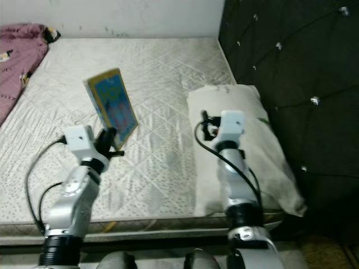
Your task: Clean up the room
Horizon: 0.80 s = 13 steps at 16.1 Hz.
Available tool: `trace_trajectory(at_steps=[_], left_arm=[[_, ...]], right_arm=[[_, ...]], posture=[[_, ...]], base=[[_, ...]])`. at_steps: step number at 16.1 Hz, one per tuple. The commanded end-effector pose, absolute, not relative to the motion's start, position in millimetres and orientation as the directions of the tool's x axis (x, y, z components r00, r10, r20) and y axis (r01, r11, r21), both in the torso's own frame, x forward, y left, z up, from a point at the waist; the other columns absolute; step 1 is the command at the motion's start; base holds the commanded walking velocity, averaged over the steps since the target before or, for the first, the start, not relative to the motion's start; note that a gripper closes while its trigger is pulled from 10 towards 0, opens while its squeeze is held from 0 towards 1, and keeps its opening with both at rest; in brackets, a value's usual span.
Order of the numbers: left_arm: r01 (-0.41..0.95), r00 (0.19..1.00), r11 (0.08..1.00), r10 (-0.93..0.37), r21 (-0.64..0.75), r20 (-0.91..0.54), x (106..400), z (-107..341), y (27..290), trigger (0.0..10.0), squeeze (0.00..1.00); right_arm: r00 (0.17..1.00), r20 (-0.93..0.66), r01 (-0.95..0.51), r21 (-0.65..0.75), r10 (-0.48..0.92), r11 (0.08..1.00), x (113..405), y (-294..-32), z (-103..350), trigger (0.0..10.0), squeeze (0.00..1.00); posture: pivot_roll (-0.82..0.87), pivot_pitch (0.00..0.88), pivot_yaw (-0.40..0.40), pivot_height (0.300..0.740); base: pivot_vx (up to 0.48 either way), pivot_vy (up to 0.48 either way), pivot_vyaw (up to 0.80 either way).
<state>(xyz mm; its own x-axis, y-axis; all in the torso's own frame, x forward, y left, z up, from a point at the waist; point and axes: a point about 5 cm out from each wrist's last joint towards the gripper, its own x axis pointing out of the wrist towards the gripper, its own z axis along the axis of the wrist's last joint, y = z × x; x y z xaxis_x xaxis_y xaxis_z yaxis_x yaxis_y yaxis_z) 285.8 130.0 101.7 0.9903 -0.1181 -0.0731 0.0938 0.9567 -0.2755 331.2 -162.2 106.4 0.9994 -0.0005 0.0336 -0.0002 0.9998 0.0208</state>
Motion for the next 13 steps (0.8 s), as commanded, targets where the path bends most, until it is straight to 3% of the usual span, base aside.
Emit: trace_trajectory(at_steps=[1,4,8,13], left_arm=[[0.091,0.995,0.957,-0.102,-0.276,-0.024,289,111,131,10.0,0.0],[0.109,0.993,0.958,-0.114,-0.263,-0.004,289,114,128,10.0,0.0],[0.079,0.996,0.962,-0.087,-0.262,-0.02,288,113,130,10.0,0.0],[0.02,1.0,0.967,-0.018,-0.256,0.009,284,117,139,10.0,0.0]], right_arm=[[0.999,0.045,-0.01,0.024,0.009,1.0,333,-159,110,10.0,0.0],[0.999,0.04,-0.009,0.033,0.007,0.999,333,-159,109,10.0,0.0],[0.999,0.043,-0.008,0.027,0.007,1.0,333,-160,110,10.0,0.0],[0.999,0.046,-0.029,0.025,0.028,0.999,332,-158,110,10.0,0.0]], posture=[[-0.03,0.0,0.007,0.74],[-0.03,0.0,0.004,0.74],[-0.03,0.0,0.0,0.74],[-0.02,0.0,-0.01,0.74]], base=[[0.0,0.0,0.0],[0.0,0.0,-0.15],[0.0,0.0,-0.69],[0.0,0.0,0.0]])
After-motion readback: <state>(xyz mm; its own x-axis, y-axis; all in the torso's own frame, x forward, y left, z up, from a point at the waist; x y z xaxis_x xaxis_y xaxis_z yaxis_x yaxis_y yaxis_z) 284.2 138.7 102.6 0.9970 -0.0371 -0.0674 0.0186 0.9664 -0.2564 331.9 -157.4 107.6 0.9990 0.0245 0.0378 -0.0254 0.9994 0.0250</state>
